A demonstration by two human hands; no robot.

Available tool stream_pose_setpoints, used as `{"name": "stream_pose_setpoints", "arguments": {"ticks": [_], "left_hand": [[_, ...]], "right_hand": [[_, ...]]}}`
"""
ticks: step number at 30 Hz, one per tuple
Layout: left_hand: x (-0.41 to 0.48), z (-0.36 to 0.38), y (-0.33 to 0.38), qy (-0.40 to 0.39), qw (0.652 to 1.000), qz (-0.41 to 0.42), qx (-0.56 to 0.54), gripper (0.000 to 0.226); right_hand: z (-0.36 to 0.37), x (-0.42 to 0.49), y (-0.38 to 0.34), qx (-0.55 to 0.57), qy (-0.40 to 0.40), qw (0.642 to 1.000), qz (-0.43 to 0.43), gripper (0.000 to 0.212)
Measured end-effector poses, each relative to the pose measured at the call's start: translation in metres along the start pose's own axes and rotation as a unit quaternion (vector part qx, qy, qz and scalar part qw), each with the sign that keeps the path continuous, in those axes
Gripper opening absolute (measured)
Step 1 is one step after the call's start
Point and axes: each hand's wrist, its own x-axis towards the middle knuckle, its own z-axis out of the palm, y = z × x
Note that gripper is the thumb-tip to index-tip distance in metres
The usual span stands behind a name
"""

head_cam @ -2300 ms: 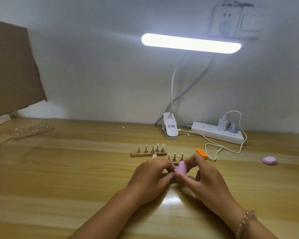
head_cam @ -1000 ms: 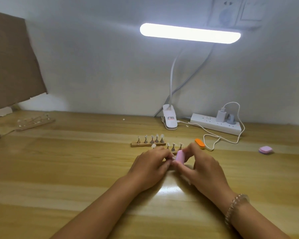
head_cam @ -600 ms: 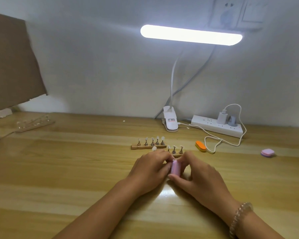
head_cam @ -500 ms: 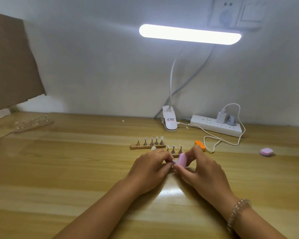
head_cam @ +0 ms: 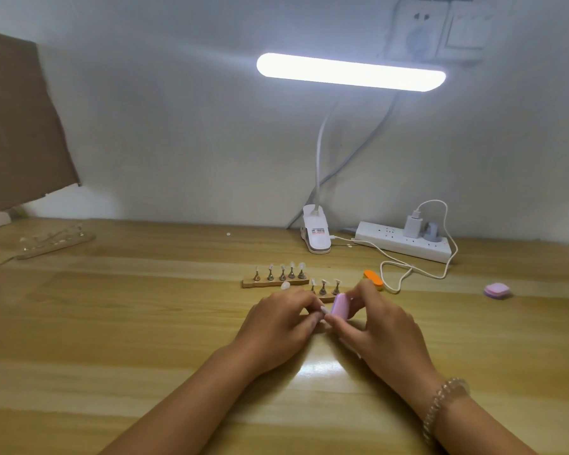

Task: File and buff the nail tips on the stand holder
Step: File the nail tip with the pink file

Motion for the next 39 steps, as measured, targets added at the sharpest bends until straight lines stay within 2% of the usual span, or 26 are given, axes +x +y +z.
{"name": "stream_pose_setpoints", "arguments": {"ticks": [3,7,14,19,23,26,30,33,37,39], "left_hand": [[-0.001,-0.001,0.000,0.000,1.000,0.004,-0.002,0.008],[0.000,0.000,0.001,-0.002,1.000,-0.001,-0.002,0.009],[0.000,-0.001,0.002,0.003,1.000,-0.002,-0.007,0.013],[0.000,-0.003,0.003,-0.008,1.000,-0.006,-0.004,0.015],[0.001,-0.004,0.005,-0.022,1.000,-0.004,-0.002,0.017],[0.000,-0.005,0.003,-0.016,1.000,-0.001,-0.023,0.015],[0.001,-0.005,0.003,-0.018,0.999,0.000,-0.029,0.016],[0.000,-0.005,0.002,-0.013,1.000,0.009,-0.023,0.014],[0.000,-0.005,0.003,-0.013,1.000,0.010,-0.024,0.016],[0.000,-0.005,0.005,0.019,0.999,0.010,-0.031,0.014]], "right_hand": [[0.001,-0.001,0.002,0.003,0.000,1.000,-0.015,0.028],[0.000,0.002,0.005,0.028,-0.008,0.999,0.020,0.031],[0.000,-0.002,0.000,0.033,-0.023,0.999,0.001,0.033],[-0.001,-0.002,0.000,0.057,-0.002,0.998,0.007,0.031],[-0.003,-0.004,-0.007,0.010,-0.036,0.999,-0.031,0.033],[-0.004,-0.003,-0.004,0.001,-0.009,1.000,-0.023,0.032],[-0.003,-0.007,-0.009,-0.013,-0.042,0.997,-0.057,0.036],[-0.004,-0.003,-0.005,0.019,0.007,1.000,-0.021,0.031],[-0.002,-0.007,-0.007,0.004,-0.029,0.998,-0.057,0.033],[-0.001,-0.004,-0.004,0.027,0.000,0.999,-0.025,0.034]]}}
